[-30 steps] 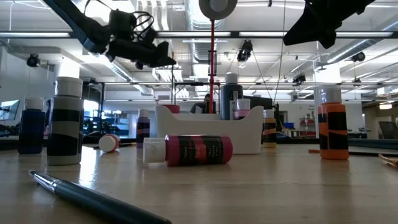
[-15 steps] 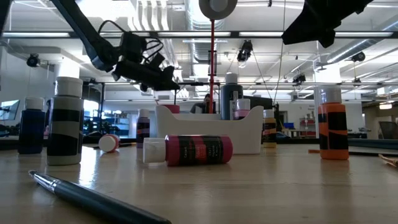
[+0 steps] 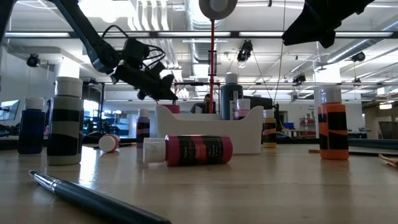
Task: Pick & Place Paint Supplies
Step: Put the gold paint brush into the red cup
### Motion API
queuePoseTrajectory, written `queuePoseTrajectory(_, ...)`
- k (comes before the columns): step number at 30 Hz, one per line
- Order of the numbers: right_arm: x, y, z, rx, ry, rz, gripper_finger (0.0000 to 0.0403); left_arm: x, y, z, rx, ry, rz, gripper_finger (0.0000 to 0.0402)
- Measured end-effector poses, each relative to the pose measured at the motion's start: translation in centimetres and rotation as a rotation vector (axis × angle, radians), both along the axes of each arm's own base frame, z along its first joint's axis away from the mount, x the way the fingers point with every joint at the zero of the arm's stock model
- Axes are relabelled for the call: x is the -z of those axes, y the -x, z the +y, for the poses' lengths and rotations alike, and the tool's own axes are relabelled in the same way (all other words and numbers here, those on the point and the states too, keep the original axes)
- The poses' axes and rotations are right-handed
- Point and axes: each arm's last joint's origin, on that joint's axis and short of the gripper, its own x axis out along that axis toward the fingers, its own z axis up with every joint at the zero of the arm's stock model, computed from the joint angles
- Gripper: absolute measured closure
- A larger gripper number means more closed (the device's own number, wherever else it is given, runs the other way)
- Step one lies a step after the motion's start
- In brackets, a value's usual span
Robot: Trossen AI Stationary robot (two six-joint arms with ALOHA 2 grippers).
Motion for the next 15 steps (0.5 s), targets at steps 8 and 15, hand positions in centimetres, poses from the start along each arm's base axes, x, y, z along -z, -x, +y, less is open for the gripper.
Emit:
queuePoseTrajectory(8, -0.02, -0.01, 0.0, 0.001, -0.003, -0.003, 0.0322, 0.74, 0.01, 0.13, -0.021, 0.026, 0.034, 0.0388)
queuePoseTrajectory(15, -0.02, -0.01, 0.0, 0.0, -0.001, -0.003, 0.0344, 0.81, 0.06, 0.17, -0.027, 0.019, 0.049, 0.0387)
